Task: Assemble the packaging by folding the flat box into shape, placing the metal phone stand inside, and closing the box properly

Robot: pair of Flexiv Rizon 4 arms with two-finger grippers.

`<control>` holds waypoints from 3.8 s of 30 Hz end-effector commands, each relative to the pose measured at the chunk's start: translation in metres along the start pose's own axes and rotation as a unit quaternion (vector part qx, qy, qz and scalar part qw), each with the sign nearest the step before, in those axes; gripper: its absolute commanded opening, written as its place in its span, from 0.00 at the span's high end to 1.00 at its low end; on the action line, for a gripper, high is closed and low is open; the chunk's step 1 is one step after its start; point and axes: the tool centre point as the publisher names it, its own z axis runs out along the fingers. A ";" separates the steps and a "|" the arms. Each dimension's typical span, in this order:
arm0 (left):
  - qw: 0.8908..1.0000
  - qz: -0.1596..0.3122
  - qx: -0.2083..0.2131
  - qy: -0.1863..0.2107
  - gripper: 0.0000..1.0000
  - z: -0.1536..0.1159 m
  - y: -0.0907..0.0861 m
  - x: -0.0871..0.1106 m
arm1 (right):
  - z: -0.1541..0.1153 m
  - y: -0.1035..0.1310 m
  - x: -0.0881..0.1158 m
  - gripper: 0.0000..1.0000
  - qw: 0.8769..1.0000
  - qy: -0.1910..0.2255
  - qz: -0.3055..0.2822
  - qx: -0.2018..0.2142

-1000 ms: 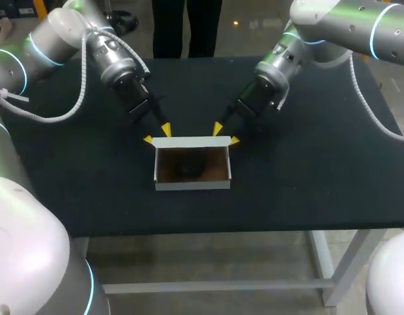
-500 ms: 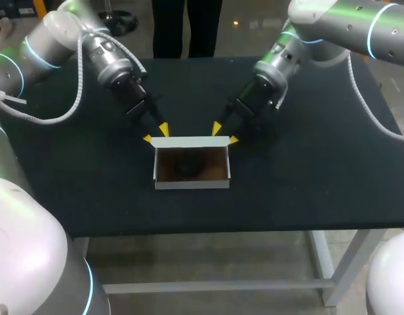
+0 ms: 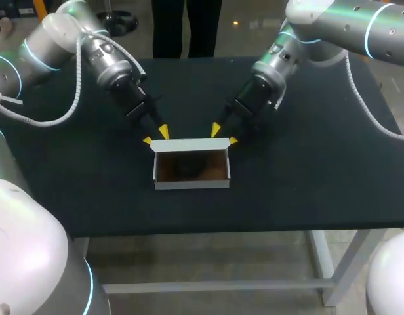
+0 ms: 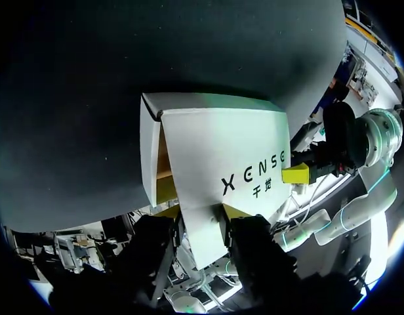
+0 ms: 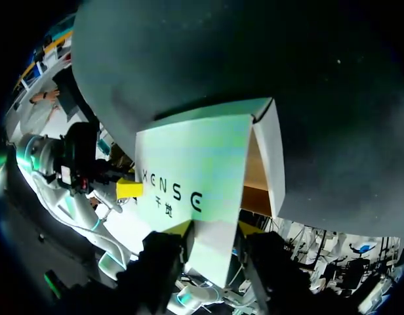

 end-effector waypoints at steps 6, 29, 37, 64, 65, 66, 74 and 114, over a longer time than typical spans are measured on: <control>1.000 0.003 0.013 0.003 0.64 0.016 0.006 0.002 | 0.002 0.007 0.004 0.56 1.000 -0.004 -0.001 0.009; 1.000 0.017 0.023 0.002 0.62 0.028 0.006 -0.011 | 0.013 0.007 -0.007 0.55 1.000 -0.014 -0.006 0.007; 0.999 0.024 0.021 -0.009 0.61 0.029 0.001 -0.014 | 0.016 0.012 -0.014 0.55 1.000 -0.017 -0.002 0.005; 0.998 0.038 0.051 -0.030 0.29 0.021 0.006 -0.019 | 0.021 0.018 -0.023 0.35 0.999 -0.032 -0.004 0.008; 0.997 0.039 0.053 -0.031 0.27 0.021 0.007 -0.019 | 0.022 0.018 -0.023 0.33 0.999 -0.033 -0.005 0.007; 0.997 0.040 0.054 -0.031 0.26 0.020 0.008 -0.019 | 0.022 0.018 -0.023 0.31 0.999 -0.034 -0.005 0.007; 0.996 0.043 0.066 -0.041 0.20 0.019 0.013 -0.020 | 0.023 0.022 -0.019 0.26 0.999 -0.046 -0.011 0.000; 0.953 0.158 0.201 -0.160 0.08 0.009 0.054 0.002 | 0.022 0.024 -0.019 0.43 0.998 -0.051 -0.019 -0.017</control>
